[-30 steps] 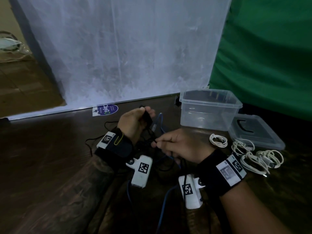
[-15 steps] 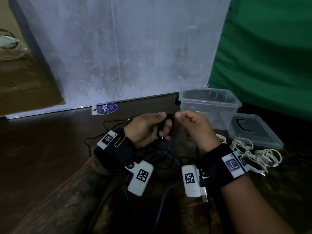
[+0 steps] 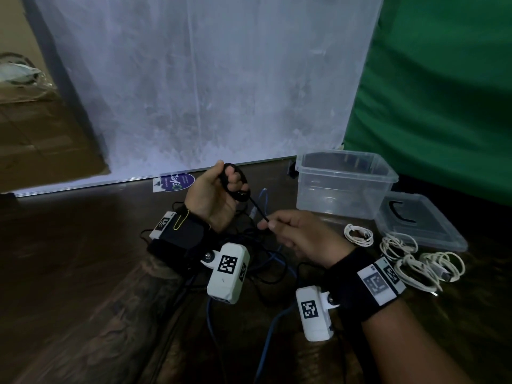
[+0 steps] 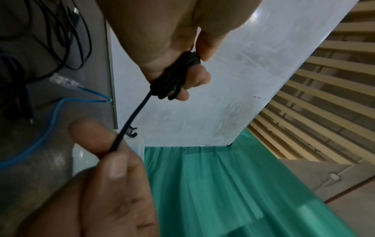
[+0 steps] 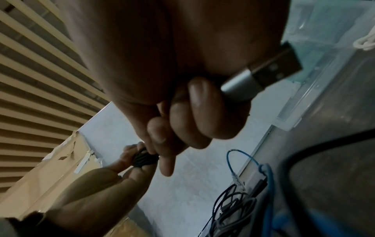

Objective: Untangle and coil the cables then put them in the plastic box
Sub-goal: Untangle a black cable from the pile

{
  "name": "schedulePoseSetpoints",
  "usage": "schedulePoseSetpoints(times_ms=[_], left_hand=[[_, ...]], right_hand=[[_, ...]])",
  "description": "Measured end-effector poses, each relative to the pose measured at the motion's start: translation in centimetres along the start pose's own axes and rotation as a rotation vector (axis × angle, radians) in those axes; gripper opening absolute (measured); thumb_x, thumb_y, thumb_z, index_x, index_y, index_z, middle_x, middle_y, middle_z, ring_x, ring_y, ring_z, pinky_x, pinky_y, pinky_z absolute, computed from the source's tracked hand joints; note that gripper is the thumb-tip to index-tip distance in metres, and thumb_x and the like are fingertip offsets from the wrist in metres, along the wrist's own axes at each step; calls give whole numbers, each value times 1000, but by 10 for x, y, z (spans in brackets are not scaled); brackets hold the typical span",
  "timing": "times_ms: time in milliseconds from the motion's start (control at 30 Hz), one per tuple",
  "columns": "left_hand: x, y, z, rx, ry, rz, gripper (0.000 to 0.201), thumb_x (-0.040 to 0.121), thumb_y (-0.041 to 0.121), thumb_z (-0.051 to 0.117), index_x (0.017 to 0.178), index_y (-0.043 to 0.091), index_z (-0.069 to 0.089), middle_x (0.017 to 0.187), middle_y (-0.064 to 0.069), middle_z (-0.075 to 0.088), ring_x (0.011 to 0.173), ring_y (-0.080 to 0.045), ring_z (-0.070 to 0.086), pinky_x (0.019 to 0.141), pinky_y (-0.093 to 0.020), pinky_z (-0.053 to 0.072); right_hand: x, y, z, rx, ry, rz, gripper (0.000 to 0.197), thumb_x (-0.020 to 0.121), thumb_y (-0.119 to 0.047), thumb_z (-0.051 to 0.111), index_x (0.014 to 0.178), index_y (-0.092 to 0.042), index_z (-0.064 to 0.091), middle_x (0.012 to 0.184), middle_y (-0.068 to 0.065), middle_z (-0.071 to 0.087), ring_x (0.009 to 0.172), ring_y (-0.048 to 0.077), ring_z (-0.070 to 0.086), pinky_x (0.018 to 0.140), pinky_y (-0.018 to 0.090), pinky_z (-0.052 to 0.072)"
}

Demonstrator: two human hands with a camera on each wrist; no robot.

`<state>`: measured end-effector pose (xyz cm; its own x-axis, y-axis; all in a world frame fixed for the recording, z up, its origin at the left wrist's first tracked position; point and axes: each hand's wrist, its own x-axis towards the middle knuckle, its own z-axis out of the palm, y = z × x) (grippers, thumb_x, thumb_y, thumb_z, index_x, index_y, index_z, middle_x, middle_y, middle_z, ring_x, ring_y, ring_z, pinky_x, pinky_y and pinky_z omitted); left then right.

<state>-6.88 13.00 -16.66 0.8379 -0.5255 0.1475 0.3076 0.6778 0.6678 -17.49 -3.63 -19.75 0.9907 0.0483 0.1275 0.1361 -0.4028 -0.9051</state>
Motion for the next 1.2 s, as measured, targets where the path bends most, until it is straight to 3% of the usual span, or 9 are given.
schedulePoseSetpoints(times_ms=[133, 300, 400, 533, 700, 867, 967, 1100, 1200], left_hand=[[-1, 5, 1, -25, 51, 6, 32, 99, 28, 37, 71, 15, 44, 57, 5, 40, 46, -8, 33, 63, -22, 38], [-1, -1, 2, -76, 83, 15, 31, 98, 27, 36, 72, 15, 46, 59, 3, 43, 47, -9, 36, 65, -23, 41], [-2, -3, 3, 45, 152, -2, 35, 97, 29, 42, 63, 18, 41, 50, 6, 36, 40, -8, 29, 51, -20, 39], [-5, -9, 8, 150, 160, -82, 39, 93, 27, 47, 57, 20, 33, 41, 7, 27, 33, -8, 21, 40, -19, 28], [-13, -27, 18, 254, 73, -152, 41, 96, 27, 48, 58, 18, 35, 41, 5, 28, 32, -7, 22, 42, -22, 28], [-16, -32, 20, 225, -39, -195, 35, 95, 32, 47, 66, 12, 44, 52, 0, 36, 41, -10, 31, 56, -26, 39], [-17, -27, 18, 146, -123, -275, 32, 96, 32, 41, 75, 9, 49, 62, -3, 44, 49, -13, 39, 67, -29, 43], [-17, -20, 15, 205, -190, -306, 32, 97, 28, 41, 81, 7, 58, 69, -5, 55, 56, -14, 52, 68, -28, 54], [-17, -14, 14, 276, -211, -276, 31, 94, 25, 44, 83, 5, 64, 74, -9, 63, 64, -20, 62, 66, -31, 56]], right_hand=[[1, 0, 1, 43, -11, -2, 20, 104, -12, 45, 111, -7, 63, 45, -11, 41, 38, 0, 34, 39, 13, 27], [-1, 0, 0, 65, -54, 7, 19, 102, -11, 48, 105, -5, 66, 62, 4, 57, 38, 0, 41, 41, 11, 31], [-1, 1, -1, -42, -62, -4, 19, 100, -10, 53, 104, -6, 71, 68, -3, 63, 45, -3, 50, 46, 9, 35], [1, 5, 2, -41, -64, 27, 17, 98, -10, 53, 104, -16, 68, 69, -3, 65, 49, 8, 51, 46, 22, 40], [2, -2, 7, 163, 53, -68, 12, 102, -24, 52, 95, -24, 62, 66, 3, 59, 40, 10, 42, 40, 21, 30], [3, -3, -1, -16, 198, -169, 27, 99, -23, 57, 74, -29, 63, 53, -12, 54, 45, -1, 46, 50, 13, 33], [4, -3, -7, -68, 219, -179, 24, 100, -19, 56, 78, -25, 64, 54, -23, 59, 52, -6, 52, 54, 11, 34], [3, 0, -7, -61, 174, -179, 19, 102, -20, 53, 90, -20, 68, 70, -22, 68, 64, -7, 61, 62, 13, 42], [0, -5, -8, -38, 143, -183, 23, 103, -17, 48, 88, -27, 62, 55, -28, 59, 53, -10, 55, 54, 9, 36]])
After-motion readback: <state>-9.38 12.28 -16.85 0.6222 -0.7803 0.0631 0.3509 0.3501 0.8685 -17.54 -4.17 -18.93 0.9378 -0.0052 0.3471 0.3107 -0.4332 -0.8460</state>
